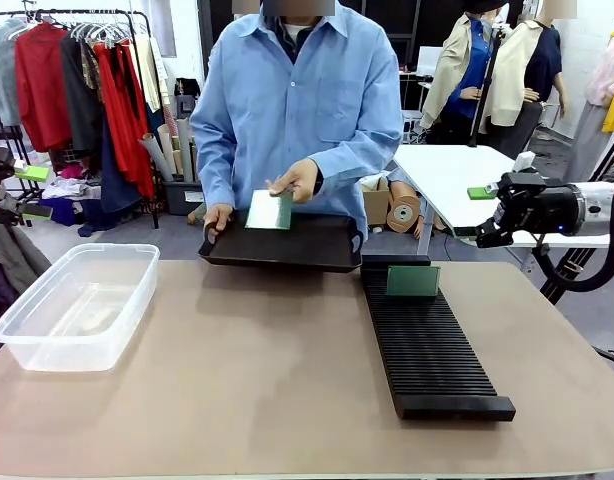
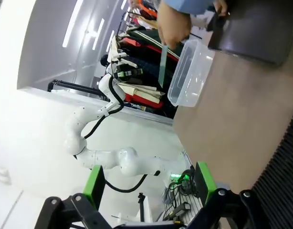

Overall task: Sort PCBs into racks and boxes based on the side picked up.
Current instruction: Pick up the Blank PCB handed by the Human.

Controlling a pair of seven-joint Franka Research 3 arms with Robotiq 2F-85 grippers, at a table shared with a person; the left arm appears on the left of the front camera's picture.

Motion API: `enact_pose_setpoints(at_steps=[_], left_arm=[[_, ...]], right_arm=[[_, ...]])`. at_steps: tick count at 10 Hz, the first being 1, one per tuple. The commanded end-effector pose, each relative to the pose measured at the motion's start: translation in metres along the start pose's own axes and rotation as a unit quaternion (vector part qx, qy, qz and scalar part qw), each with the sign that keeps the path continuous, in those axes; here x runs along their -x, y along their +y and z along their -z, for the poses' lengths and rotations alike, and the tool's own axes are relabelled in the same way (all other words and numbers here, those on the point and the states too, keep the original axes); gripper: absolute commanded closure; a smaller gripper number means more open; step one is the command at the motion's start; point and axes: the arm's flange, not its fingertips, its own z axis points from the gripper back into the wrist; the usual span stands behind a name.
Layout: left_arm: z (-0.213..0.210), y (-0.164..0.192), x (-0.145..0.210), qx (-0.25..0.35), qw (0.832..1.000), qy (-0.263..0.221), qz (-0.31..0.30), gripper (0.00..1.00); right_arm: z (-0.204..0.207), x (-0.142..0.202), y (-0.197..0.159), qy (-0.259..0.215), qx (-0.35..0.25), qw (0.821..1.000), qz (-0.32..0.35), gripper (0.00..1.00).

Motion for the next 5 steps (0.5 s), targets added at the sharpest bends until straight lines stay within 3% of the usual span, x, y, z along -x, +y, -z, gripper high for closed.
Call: enact_pose_setpoints(at_steps=[1, 5], left_arm=[[-0.001, -0.002, 0.001, 0.004, 1.000, -0.001, 0.002, 0.00], [-0.001, -0.002, 0.001, 0.004, 1.000, -0.001, 0.002, 0.00]], right_arm=[[0.002, -0.001, 0.010, 0.016, 0.017, 1.000, 0.012, 0.00], [0.000, 0.001, 0.001, 0.006, 0.004, 1.000, 0.004, 0.00]])
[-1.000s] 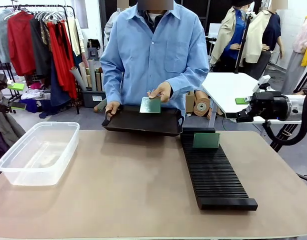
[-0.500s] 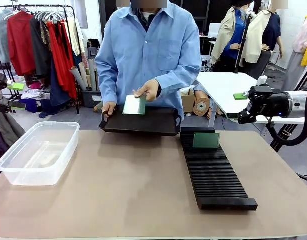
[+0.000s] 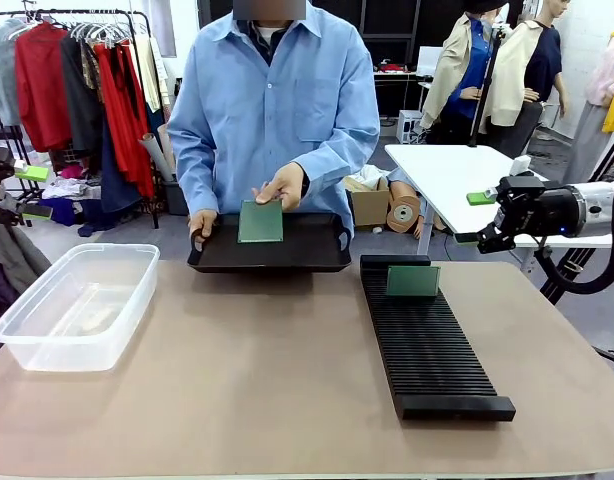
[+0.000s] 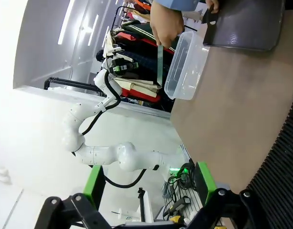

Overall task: Sort PCBs into racks and boxes based on the side picked up.
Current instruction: Pick up the Blank PCB handed by the Human.

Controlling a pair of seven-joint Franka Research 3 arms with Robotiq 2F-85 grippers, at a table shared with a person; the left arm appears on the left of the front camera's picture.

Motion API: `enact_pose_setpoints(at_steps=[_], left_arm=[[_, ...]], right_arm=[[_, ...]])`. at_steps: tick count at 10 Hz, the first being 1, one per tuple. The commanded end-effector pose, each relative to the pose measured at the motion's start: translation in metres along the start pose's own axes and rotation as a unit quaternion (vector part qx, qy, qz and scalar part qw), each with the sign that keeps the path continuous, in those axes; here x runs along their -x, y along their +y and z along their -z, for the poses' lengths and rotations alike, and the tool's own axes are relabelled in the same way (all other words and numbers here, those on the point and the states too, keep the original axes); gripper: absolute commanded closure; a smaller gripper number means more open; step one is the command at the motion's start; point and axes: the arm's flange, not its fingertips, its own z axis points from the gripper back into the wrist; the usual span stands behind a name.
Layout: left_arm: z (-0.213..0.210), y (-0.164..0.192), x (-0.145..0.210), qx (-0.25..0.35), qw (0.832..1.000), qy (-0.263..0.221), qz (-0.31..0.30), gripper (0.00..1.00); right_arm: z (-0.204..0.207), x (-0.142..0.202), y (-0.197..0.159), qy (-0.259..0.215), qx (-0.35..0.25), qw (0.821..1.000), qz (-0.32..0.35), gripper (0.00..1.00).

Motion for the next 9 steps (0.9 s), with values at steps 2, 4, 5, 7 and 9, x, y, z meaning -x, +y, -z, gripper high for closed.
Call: enact_pose_setpoints(at_steps=[2, 4, 5, 7, 9], left_arm=[[-0.001, -0.002, 0.001, 0.004, 1.000, -0.001, 0.002, 0.00], [-0.001, -0.002, 0.001, 0.004, 1.000, -0.001, 0.002, 0.00], [-0.001, -0.002, 0.001, 0.004, 1.000, -0.001, 0.002, 0.00], [0.010, 0.000, -0.007, 0.002, 1.000, 0.005, 0.001, 0.00], [0.036, 0.002, -0.018, 0.014, 1.000, 0.020, 0.012, 0.00]], right_arm=[[0.000, -0.001, 0.001, -0.006, -0.004, 1.000, -0.001, 0.00], [0.000, -0.001, 0.001, -0.006, -0.004, 1.000, -0.001, 0.00], [0.000, -0.001, 0.001, -0.006, -0.004, 1.000, -0.001, 0.00], [0.000, -0.001, 0.001, -0.006, -0.004, 1.000, -0.001, 0.00], [0.000, -0.001, 0.001, -0.006, -0.004, 1.000, -0.001, 0.00]])
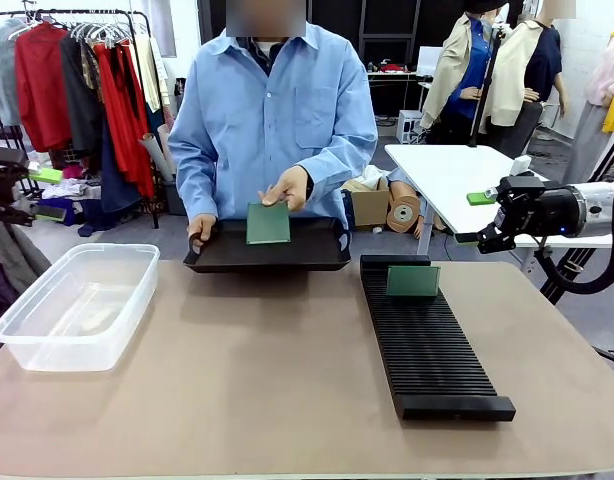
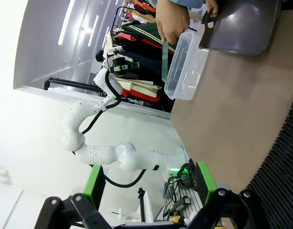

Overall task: Sort PCBs into racks and boxes based on the side picked up.
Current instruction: Pick up the Blank PCB handed by the Human.

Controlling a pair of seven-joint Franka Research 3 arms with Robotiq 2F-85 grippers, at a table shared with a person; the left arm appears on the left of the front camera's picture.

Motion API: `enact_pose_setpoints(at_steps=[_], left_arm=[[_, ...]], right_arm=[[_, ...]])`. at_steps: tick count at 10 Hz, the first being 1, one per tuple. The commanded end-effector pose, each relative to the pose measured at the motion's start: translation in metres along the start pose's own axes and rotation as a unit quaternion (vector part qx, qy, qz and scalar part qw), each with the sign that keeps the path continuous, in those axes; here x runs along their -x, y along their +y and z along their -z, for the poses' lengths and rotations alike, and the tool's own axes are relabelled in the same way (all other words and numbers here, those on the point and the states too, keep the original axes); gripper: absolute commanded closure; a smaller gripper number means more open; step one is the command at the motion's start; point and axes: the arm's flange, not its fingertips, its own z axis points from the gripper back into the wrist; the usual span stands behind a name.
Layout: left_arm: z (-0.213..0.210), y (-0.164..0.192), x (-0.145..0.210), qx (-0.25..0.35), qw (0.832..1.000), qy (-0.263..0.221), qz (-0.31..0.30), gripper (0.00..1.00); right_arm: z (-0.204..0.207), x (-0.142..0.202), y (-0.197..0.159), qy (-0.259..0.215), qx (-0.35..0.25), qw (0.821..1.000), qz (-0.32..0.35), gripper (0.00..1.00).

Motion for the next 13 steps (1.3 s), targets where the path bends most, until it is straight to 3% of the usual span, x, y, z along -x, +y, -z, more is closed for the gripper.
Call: enact_pose_setpoints(at_steps=[1, 7, 13], left_arm=[[0.026, 0.003, -0.017, 0.017, 1.000, 0.006, 0.013, 0.00], [0.115, 0.012, -0.032, 0.076, 0.997, 0.007, 0.031, 0.00], [0.206, 0.022, -0.037, 0.095, 0.994, 0.024, 0.044, 0.00]], right_arm=[[0.000, -0.001, 0.001, -0.006, -0.004, 1.000, -0.002, 0.00], [0.000, -0.001, 0.001, -0.006, -0.004, 1.000, -0.002, 0.00], [0.000, -0.001, 0.001, -0.006, -0.004, 1.000, -0.002, 0.00]])
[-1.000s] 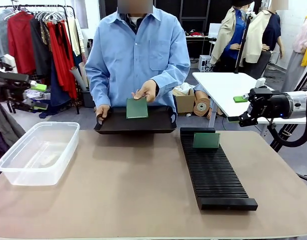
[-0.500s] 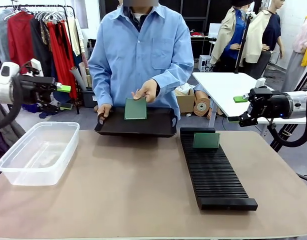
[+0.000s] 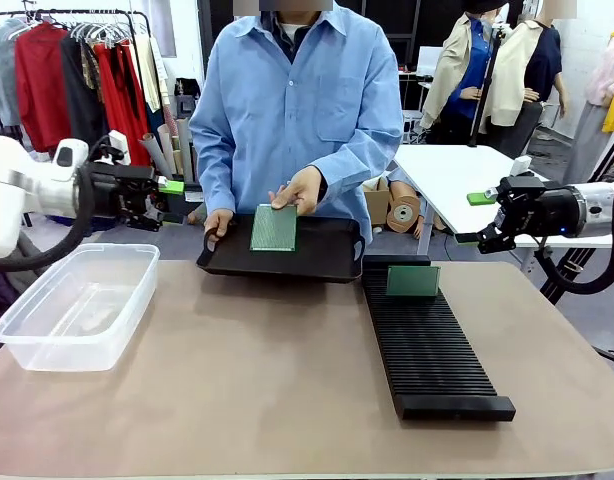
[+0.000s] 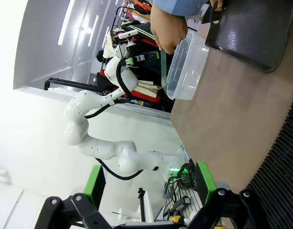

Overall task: Sort PCBs into racks and boxes based on the side picked up.
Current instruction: Pick up the Blank PCB handed by the Human.

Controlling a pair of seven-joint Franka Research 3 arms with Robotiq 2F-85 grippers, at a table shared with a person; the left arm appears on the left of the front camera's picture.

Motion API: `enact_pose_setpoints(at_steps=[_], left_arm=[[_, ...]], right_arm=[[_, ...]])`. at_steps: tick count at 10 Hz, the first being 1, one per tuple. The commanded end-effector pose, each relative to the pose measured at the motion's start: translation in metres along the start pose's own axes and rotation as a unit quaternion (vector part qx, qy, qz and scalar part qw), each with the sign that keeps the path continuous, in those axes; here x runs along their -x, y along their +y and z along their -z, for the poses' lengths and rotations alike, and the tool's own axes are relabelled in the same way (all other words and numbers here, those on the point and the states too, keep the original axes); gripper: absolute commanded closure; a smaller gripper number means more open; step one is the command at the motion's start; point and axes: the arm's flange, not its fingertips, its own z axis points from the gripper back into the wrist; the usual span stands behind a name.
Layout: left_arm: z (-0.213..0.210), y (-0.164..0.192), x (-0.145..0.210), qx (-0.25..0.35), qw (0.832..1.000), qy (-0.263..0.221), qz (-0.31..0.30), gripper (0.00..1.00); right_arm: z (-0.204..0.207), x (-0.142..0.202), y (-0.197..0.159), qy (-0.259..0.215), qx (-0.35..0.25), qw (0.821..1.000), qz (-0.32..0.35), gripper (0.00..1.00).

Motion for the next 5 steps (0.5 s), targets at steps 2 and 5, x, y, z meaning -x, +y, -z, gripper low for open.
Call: enact_pose_setpoints(at_steps=[2, 5], left_arm=[[0.031, 0.010, -0.007, 0.014, 1.000, 0.004, 0.016, 0.00], [0.066, 0.018, -0.009, 0.043, 0.999, 0.024, 0.011, 0.00]], right_arm=[[0.001, -0.001, 0.002, -0.005, -0.004, 1.000, -0.002, 0.00], [0.001, -0.001, 0.002, -0.005, -0.004, 1.000, -0.002, 0.00]])
